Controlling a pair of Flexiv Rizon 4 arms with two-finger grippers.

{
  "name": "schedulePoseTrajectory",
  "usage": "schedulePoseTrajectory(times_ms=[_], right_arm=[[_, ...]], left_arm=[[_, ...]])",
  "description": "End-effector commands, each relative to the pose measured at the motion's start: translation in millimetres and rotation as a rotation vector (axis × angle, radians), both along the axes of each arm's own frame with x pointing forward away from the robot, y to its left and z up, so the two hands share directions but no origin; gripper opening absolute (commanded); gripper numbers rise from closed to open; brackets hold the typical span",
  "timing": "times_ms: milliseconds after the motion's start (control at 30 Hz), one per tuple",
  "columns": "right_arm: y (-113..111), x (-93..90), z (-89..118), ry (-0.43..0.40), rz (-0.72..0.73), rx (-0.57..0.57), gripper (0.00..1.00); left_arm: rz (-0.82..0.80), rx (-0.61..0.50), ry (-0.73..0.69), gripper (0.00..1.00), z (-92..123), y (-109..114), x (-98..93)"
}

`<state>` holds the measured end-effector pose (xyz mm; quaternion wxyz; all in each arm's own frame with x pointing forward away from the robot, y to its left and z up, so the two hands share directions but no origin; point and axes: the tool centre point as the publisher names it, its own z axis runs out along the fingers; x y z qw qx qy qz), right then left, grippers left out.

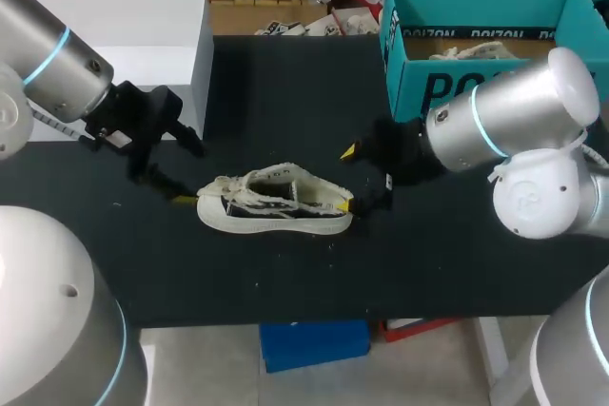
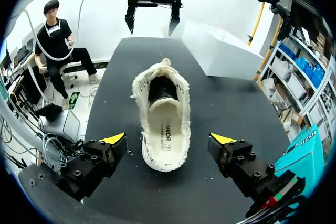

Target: Take the shoe out of the shoebox, open the shoe tongue, remove and reinsert the insole, then place the shoe into the shoebox

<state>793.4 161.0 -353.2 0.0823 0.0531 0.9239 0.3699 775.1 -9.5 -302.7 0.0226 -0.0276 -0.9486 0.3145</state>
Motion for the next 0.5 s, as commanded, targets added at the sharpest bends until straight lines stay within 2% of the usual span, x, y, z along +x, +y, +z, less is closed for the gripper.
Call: schedulePoseTrajectory(times_ms=[33, 500], right_arm=[[6, -0.8, -16, -0.008, -0.002, 0.078, 1.0], [8, 1.9, -38, 0.011, 0.004, 0.15, 1.0]], left_arm=[[0.0, 0.0, -0.004, 1.0, -2, 0, -0.4], [0.0, 0.0, -0.004, 1.0, -2, 0, -0.4]])
